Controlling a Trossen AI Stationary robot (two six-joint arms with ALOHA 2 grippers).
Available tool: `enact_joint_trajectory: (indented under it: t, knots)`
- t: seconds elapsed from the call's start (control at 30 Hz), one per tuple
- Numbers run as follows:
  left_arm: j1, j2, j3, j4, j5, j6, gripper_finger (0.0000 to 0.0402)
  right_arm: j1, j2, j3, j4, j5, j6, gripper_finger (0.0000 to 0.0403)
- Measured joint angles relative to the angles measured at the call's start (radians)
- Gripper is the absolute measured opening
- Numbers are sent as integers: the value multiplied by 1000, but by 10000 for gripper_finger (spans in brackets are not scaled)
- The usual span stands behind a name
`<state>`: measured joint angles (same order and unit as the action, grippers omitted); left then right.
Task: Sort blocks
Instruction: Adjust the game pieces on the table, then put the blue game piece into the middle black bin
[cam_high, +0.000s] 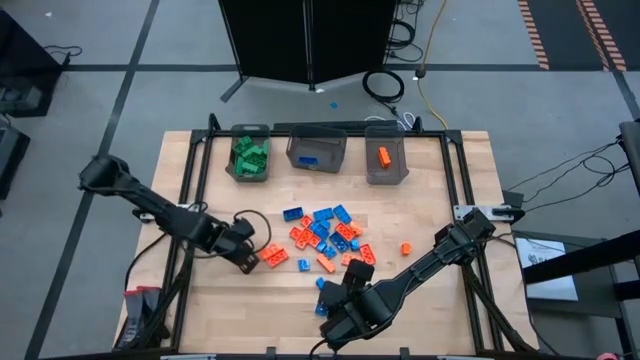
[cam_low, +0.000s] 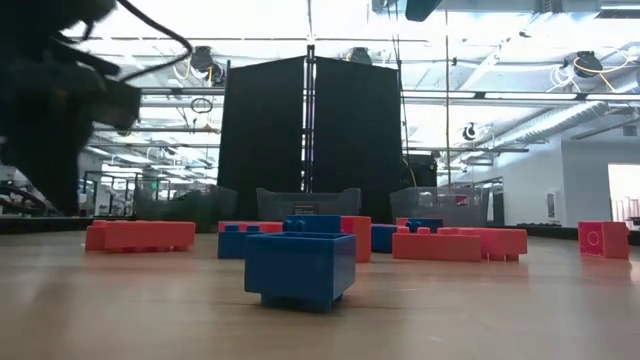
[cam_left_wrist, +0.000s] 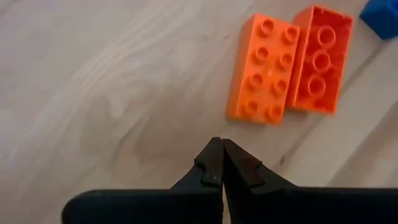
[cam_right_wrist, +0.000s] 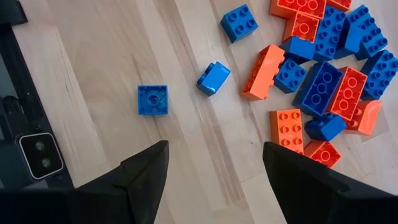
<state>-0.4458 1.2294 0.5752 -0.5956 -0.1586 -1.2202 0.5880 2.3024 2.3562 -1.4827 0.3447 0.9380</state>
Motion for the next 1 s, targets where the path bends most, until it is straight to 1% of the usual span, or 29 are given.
enact_joint_trajectory:
  t: [0.07,0.13,0.27,0.37,0.47,0.53,0.63,0.7,0.77,0.8,0.9,1.0]
  knots:
    - [27,41,-3,61,1,18,0,0,0,0,-1,0,-5,256]
    - [57,82,-3,162,23,33,0,0,0,0,-1,0,-7,256]
    - [119,180,-2,447,64,57,0,0,0,0,-2,-1,-12,256]
    - [162,275,9,617,84,76,0,0,0,0,-2,-2,-12,256]
    - [215,370,60,702,123,165,0,0,0,0,-3,-2,-11,256]
    - [243,409,106,702,158,219,0,0,0,0,-3,-1,-11,256]
    - [272,421,163,678,201,291,0,1,0,0,-3,18,-9,256]
    - [288,396,208,664,236,333,0,1,0,0,-3,58,-1,256]
    - [303,345,261,607,275,379,0,1,0,0,-5,88,5,256]
    - [308,312,291,552,290,411,0,0,0,0,-8,100,8,256]
    - [310,192,377,302,293,514,0,0,0,0,-8,106,2,256]
    - [303,54,462,85,267,580,0,-4,6,0,55,103,-21,256]
